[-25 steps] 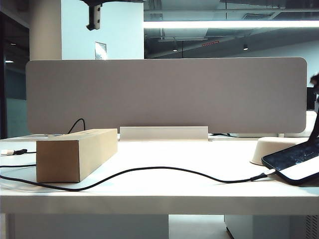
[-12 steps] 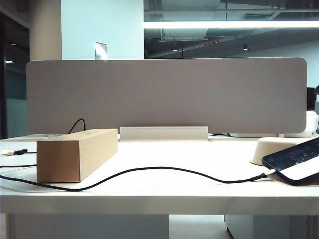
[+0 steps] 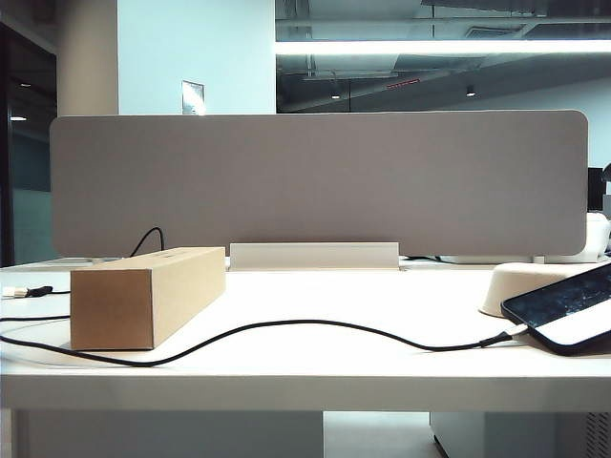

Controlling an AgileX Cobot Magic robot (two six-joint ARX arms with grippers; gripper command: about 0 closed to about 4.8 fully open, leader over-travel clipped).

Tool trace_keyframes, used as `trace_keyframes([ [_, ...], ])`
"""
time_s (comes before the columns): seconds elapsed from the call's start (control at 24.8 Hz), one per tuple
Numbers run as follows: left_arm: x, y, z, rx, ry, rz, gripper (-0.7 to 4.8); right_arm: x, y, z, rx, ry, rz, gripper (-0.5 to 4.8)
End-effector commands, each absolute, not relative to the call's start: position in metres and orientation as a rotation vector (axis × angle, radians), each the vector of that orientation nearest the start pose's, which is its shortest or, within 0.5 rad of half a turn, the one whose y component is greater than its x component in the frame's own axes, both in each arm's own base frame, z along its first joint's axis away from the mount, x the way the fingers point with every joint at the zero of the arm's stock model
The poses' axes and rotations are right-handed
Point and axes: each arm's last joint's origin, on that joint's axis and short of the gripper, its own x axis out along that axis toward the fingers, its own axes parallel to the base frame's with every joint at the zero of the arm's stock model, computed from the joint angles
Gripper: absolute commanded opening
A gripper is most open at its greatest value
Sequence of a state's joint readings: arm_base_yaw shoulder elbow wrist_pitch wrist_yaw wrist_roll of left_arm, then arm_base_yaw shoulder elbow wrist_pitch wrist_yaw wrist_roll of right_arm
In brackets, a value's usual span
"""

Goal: Pick up the charging cable and the phone, plug the charging cable into the charging port on the phone, and finally place them back on the table.

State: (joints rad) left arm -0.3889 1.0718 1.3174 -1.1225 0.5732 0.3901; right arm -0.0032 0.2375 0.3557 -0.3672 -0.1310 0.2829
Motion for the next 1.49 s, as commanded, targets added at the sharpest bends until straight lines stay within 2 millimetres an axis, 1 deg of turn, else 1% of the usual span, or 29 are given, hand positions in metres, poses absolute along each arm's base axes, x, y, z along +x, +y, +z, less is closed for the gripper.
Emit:
trace_keyframes([
  [0.04, 0.143, -0.075, 0.387, 0.237, 0.647, -1.014, -0.06, 0.085, 0.003, 0.223, 0.295, 0.209, 0.090, -0.05],
  [0.24, 0.118, -0.062, 0.387, 0.223, 0.564, -0.885, -0.06, 0.072, 0.002, 0.217, 0.338, 0.108, 0.054, -0.05],
  [0.4, 0.099, -0.053, 0.383, 0.201, 0.480, -0.832, -0.06, 0.075, 0.001, 0.212, 0.337, 0.120, 0.036, -0.05],
  [0.48, 0.082, -0.045, 0.377, 0.193, 0.437, -0.795, -0.06, 0.079, 0.001, 0.204, 0.342, 0.124, 0.031, -0.05],
  [0.56, 0.073, -0.042, 0.375, 0.193, 0.412, -0.792, -0.06, 0.082, 0.001, 0.197, 0.343, 0.121, 0.029, -0.06],
  [0.6, 0.064, -0.037, 0.373, 0.196, 0.385, -0.774, -0.06, 0.084, 0.001, 0.191, 0.342, 0.119, 0.029, -0.05],
  [0.77, 0.041, -0.027, 0.366, 0.185, 0.320, -0.741, -0.06, 0.091, 0.001, 0.177, 0.333, 0.097, 0.033, -0.05],
  [0.89, 0.032, -0.023, 0.362, 0.176, 0.295, -0.736, -0.06, 0.093, 0.001, 0.173, 0.309, 0.062, 0.040, -0.05],
  [1.05, 0.025, -0.020, 0.360, 0.153, 0.298, -0.714, -0.06, 0.096, 0.001, 0.167, 0.291, 0.034, 0.045, -0.05],
  [1.25, 0.022, -0.018, 0.358, 0.153, 0.310, -0.705, -0.06, 0.098, 0.001, 0.160, 0.274, 0.048, 0.047, -0.05],
  [1.49, 0.021, -0.017, 0.356, 0.157, 0.331, -0.678, -0.06, 0.097, 0.001, 0.157, 0.261, 0.072, 0.045, -0.05],
])
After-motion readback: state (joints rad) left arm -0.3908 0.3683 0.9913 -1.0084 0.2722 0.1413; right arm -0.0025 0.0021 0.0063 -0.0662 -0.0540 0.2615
